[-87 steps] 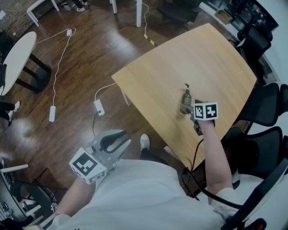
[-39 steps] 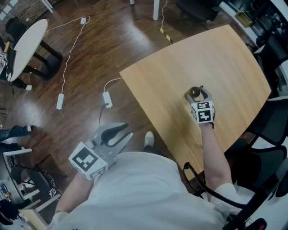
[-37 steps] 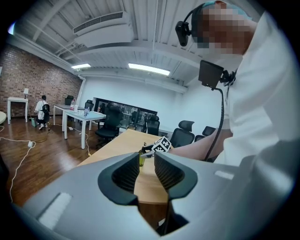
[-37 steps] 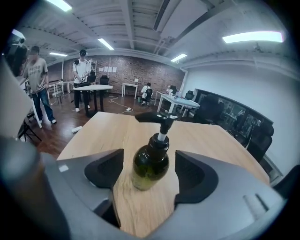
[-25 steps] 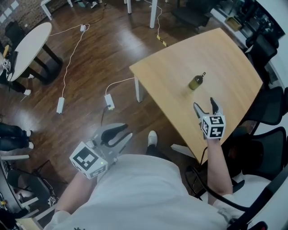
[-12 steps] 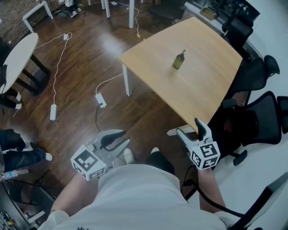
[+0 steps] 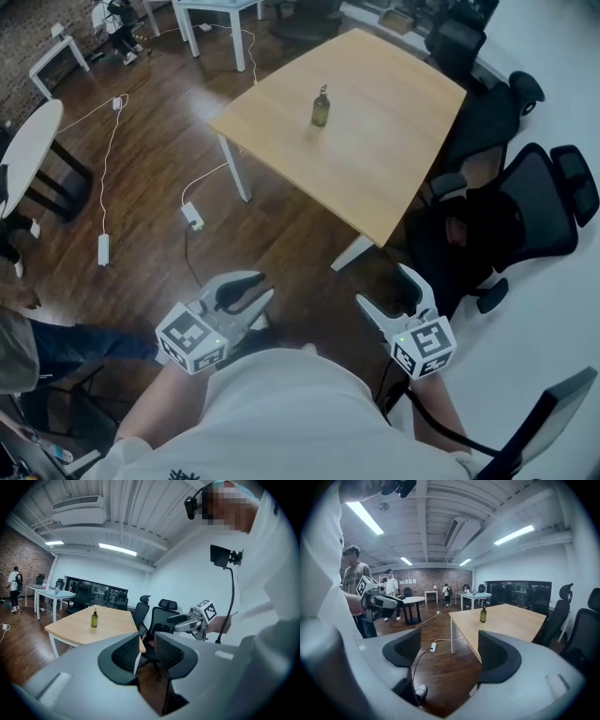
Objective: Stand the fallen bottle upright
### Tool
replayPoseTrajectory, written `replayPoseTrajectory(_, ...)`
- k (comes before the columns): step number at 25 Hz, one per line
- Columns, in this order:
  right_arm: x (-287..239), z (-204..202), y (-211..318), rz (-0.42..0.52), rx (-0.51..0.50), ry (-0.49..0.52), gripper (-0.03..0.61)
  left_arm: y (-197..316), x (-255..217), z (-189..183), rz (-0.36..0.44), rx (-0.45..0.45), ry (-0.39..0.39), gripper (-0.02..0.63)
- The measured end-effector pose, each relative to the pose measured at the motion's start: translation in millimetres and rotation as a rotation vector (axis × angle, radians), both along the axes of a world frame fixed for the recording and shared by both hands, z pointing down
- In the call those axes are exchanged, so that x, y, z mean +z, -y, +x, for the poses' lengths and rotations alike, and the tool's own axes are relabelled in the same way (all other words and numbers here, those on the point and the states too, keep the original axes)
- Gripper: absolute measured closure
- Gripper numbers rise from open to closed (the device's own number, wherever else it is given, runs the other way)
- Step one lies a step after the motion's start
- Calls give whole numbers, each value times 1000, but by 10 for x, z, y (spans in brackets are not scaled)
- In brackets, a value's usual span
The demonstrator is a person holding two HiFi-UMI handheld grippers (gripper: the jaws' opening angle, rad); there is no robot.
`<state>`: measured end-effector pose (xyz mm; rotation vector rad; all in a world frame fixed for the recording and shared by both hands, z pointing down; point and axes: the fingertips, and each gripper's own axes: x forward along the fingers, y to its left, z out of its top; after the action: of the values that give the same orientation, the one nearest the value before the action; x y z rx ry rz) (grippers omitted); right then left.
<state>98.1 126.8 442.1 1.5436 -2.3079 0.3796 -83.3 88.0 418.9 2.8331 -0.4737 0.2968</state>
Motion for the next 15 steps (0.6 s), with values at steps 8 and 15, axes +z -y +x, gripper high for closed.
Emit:
replayPoseTrajectory(8, 11, 153, -752, 11, -13, -10, 192, -839, 11, 417, 8, 65, 25, 515)
replayPoseTrajectory(15, -59, 62, -873, 49, -30, 5, 192, -1008, -14, 338, 29, 45, 48, 515)
